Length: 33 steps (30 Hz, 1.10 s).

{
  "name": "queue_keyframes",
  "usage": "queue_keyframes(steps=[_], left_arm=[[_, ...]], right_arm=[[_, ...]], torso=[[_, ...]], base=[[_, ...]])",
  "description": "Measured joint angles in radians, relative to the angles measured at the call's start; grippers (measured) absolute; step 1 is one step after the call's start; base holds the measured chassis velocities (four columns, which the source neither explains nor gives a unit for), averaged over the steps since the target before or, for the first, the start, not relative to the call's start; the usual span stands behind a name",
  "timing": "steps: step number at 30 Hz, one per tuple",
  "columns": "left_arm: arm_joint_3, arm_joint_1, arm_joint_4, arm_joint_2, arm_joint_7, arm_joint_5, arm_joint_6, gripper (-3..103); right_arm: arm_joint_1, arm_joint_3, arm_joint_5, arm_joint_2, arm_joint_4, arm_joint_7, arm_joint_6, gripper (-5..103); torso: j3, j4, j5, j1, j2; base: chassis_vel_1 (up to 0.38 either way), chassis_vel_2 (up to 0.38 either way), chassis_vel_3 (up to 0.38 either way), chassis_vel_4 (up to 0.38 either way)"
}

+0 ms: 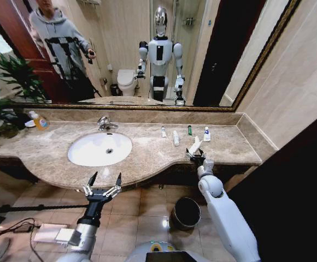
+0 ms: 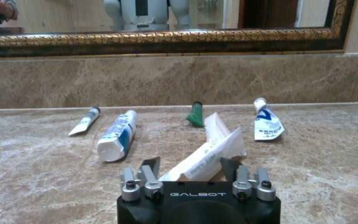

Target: Pick up the trash from the sink and place it in the trash bin.

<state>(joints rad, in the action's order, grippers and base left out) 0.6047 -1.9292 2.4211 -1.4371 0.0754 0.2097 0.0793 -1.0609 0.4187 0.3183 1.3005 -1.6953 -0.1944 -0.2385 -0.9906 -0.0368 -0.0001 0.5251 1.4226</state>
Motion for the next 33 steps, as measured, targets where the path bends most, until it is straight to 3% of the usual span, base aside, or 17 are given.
queue_keyframes(steps=[1,3,12,14,16,18,20,30,32,33], left_arm=[[0.000,0.000,0.000,0.000,0.000,0.000,0.000,100],[0.000,0.000,0.000,0.000,0.000,0.000,0.000,100],[0.000,0.000,0.000,0.000,0.000,0.000,0.000,100],[0.000,0.000,0.000,0.000,0.000,0.000,0.000,100],[0.000,0.000,0.000,0.000,0.000,0.000,0.000,100],[0.000,0.000,0.000,0.000,0.000,0.000,0.000,100],[0.000,0.000,0.000,0.000,0.000,0.000,0.000,100],[0.000,0.000,0.000,0.000,0.000,0.000,0.000,100],[0.000,0.000,0.000,0.000,0.000,0.000,0.000,100],[0.000,0.000,0.000,0.000,0.000,0.000,0.000,100]], right_arm=[[-0.001,0.001,0.000,-0.001,0.000,0.000,0.000,62],[-0.002,0.002,0.000,-0.001,0.000,0.000,0.000,62],[-0.018,0.014,0.001,-0.006,-0.005,-0.014,0.000,24],[-0.019,0.015,0.001,-0.006,-0.006,-0.015,0.000,24],[-0.026,0.017,0.004,-0.009,-0.018,-0.019,0.000,8],[-0.029,0.019,0.006,-0.011,-0.023,-0.019,0.000,8],[-0.039,0.025,0.013,-0.019,-0.040,-0.020,-0.001,1],[-0.140,0.073,0.052,-0.063,-0.191,-0.014,-0.003,0],[-0.219,0.103,0.063,-0.077,-0.253,0.025,0.066,0],[-0.219,0.103,0.063,-0.077,-0.253,0.025,0.066,0]], torso=[[0.000,0.0000,0.0001,0.000,0.000],[0.000,0.0000,0.0000,0.000,0.000],[0.000,0.0000,0.0001,0.000,0.000],[0.000,0.0000,0.0001,0.000,0.000],[0.000,0.0000,0.0001,0.000,0.000],[0.000,0.0000,0.0001,0.000,0.000],[0.000,0.0000,0.0001,0.000,0.000],[0.000,0.0000,-0.0001,0.000,0.000],[0.000,0.0001,0.0001,0.000,0.000],[0.000,0.0001,0.0001,0.000,0.000]], base=[[0.000,0.000,0.000,0.000],[0.000,0.000,0.000,0.000],[0.000,0.000,0.000,0.000],[0.000,0.000,0.000,0.000],[0.000,0.000,0.000,0.000],[0.000,0.000,0.000,0.000],[0.000,0.000,0.000,0.000],[0.000,0.000,0.000,0.000],[0.000,0.000,0.000,0.000],[0.000,0.000,0.000,0.000]])
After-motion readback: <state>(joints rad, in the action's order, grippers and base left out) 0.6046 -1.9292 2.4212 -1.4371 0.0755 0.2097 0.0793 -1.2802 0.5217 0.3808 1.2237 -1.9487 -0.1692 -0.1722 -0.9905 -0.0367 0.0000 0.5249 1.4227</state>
